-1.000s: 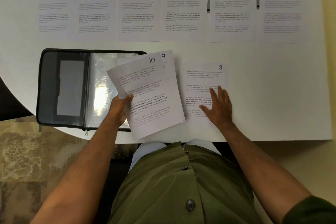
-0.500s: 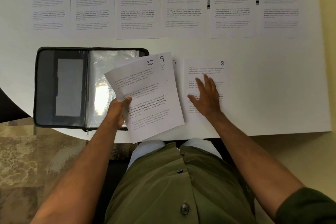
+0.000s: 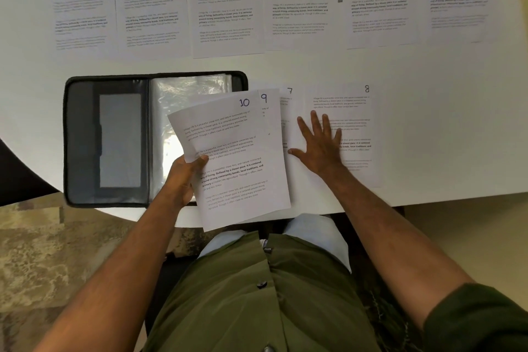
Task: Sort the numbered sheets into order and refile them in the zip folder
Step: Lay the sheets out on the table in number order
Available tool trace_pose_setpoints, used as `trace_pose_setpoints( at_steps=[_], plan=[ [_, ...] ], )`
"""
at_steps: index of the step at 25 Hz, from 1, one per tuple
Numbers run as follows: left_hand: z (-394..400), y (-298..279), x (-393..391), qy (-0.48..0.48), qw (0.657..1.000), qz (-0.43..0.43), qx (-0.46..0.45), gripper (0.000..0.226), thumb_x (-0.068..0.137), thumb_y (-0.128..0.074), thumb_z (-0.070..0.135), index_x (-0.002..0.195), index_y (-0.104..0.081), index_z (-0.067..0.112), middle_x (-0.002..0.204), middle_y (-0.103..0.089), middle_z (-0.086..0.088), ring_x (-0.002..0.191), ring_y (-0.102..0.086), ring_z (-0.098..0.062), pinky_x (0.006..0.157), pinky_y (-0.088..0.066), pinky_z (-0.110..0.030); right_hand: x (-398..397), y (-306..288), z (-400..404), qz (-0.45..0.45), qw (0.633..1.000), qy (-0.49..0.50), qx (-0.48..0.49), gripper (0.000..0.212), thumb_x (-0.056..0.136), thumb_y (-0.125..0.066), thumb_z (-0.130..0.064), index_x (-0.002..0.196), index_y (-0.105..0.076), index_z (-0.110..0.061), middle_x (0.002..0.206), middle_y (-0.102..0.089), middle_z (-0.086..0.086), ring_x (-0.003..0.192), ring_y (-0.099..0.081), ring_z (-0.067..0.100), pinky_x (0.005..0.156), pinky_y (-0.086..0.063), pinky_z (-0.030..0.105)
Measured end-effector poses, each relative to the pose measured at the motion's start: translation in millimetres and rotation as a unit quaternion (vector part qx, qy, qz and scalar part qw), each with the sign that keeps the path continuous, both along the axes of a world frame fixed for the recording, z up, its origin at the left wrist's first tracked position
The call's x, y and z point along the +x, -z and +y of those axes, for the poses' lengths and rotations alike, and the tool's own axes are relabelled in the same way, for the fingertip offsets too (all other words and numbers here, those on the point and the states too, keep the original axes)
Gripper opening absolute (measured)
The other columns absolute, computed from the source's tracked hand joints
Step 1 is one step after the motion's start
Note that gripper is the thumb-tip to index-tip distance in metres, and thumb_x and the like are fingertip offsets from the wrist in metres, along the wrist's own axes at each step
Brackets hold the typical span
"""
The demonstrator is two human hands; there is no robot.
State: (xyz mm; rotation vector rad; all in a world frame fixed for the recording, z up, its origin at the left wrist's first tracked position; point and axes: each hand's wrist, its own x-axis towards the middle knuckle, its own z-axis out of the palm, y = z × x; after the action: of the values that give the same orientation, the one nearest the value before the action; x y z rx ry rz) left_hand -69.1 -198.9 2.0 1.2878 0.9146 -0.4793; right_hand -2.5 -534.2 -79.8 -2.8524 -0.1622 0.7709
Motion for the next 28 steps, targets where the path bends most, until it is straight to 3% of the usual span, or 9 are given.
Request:
trace_pose_setpoints(
  at_steps=[9,28],
  plan=[
    [15,6,-6,0.022,1.000,-0.002,-0.008,0.037,0.098,-0.065,0.010,0.134,-0.060,0.008,0.121,-0.074,-0.011,0.107,-0.073,-0.032,0.092,-0.058,-0.052,12,-5,-1,0.019,1.000,-0.011,0.007,0.096,0.091,-0.059,-0.067,0.164,-0.003,-0.036,0.172,0.011,0.002,0.158,0.010,0.032,0.121,-0.007,0.069],
    [18,1,-17,0.034,0.999,0.002,0.002,0.030,0.099,-0.064,0.013,0.129,-0.063,0.011,0.118,-0.076,-0.009,0.107,-0.073,-0.033,0.087,-0.059,-0.051,39,-17,-11,0.064,0.997,-0.041,0.003,0.092,0.095,-0.063,-0.055,0.162,-0.002,-0.041,0.171,0.017,0.000,0.158,0.014,0.029,0.123,-0.004,0.066]
  ],
)
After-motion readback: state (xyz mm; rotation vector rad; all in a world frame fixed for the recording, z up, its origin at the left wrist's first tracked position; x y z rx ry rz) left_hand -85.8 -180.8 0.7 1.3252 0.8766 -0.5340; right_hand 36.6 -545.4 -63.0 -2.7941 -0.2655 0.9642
